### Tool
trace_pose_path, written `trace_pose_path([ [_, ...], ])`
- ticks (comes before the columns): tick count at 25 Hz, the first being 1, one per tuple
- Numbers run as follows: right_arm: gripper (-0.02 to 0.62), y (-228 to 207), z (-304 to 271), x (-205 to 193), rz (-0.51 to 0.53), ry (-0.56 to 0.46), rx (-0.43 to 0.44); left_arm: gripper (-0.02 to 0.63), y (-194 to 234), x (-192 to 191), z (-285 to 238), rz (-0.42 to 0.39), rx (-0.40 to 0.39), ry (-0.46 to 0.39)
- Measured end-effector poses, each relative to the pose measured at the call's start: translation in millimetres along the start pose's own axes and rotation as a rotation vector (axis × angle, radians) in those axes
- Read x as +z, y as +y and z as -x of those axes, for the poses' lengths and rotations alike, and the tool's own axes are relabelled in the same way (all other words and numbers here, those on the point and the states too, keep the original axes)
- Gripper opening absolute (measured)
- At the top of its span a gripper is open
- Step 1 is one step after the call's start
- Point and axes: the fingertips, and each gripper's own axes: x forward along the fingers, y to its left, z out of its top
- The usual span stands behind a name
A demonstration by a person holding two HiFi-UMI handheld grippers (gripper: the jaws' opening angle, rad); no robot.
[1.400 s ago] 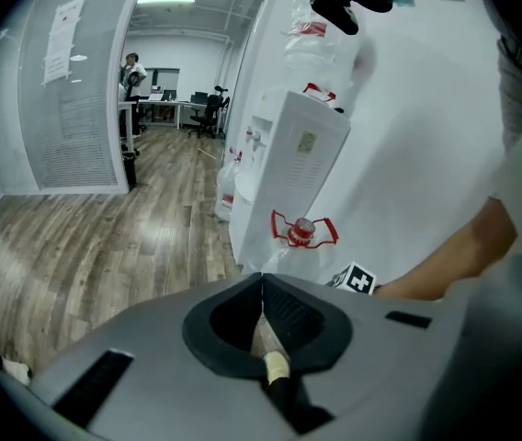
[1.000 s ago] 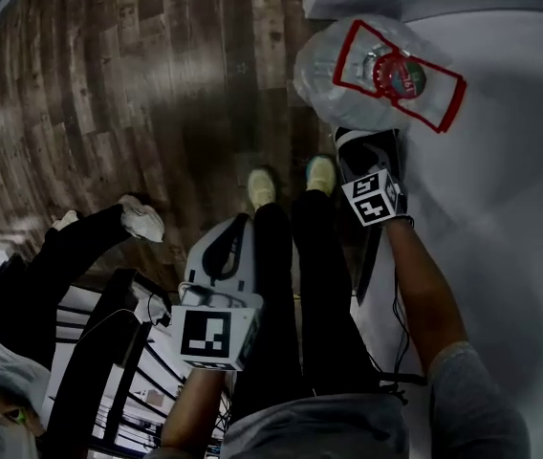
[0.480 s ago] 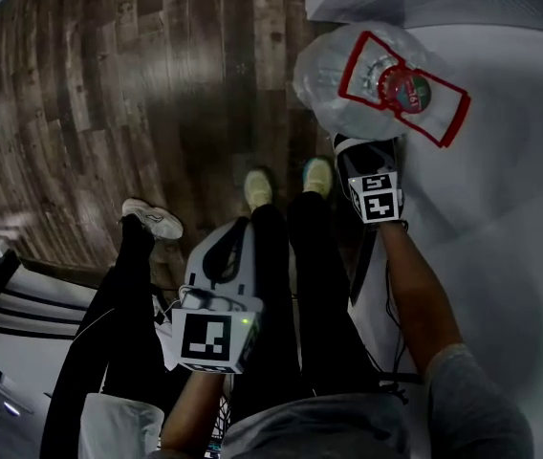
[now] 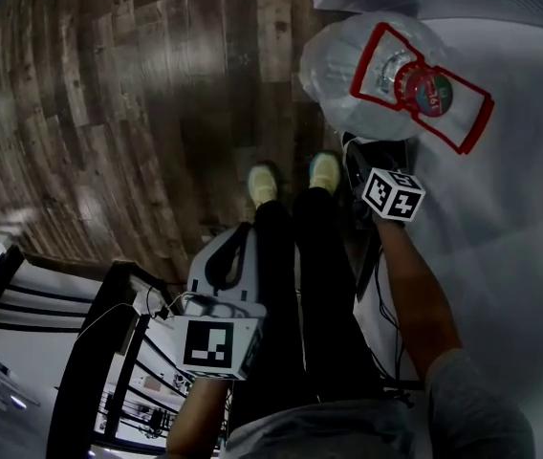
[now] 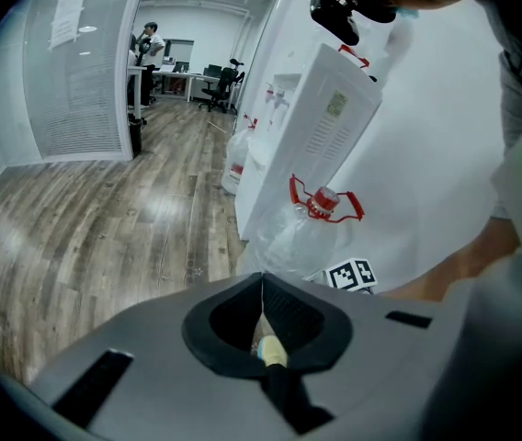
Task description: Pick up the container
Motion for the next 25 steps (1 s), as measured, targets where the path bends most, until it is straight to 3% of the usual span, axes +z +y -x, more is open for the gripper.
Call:
trace_pose_path([
  [8, 0.178, -19.4, -20.2, 8.9, -0.354, -0.053, -0.007, 0.015, 1.5, 5.4, -5.9, -0.009, -0.003, 0.001],
  [14, 0.143, -7.3, -49.2, 6.4, -0.285, 0.017, 0.089, 0.015, 8.2, -1.8, -7.5, -0.005, 0.008, 0.016],
  [16, 0.063, 1.4, -52.1, 6.5, -0.299, 0.006, 0.159, 0.015, 9.7, -4.9, -8.1, -0.012, 0.008, 0.025],
  [18, 0.028, 7.7, -48.5, 13.1, -0.299, -0.028, 0.245, 0.015, 8.7, -7.1, -8.6, -0.018, 0.002, 0.03],
  [22, 0.026, 14.5, -22.5, 7.2, -0.328, -0.025, 0.398, 0.015, 5.7, -6.8, -1.9, -0.046, -0.015, 0.037],
  [25, 0.028, 8.3, 6.1, -11.9, -0.365, -0.018, 0.437, 0.015, 3.1, -3.7, 3.9, -0.07, -0.03, 0.036],
])
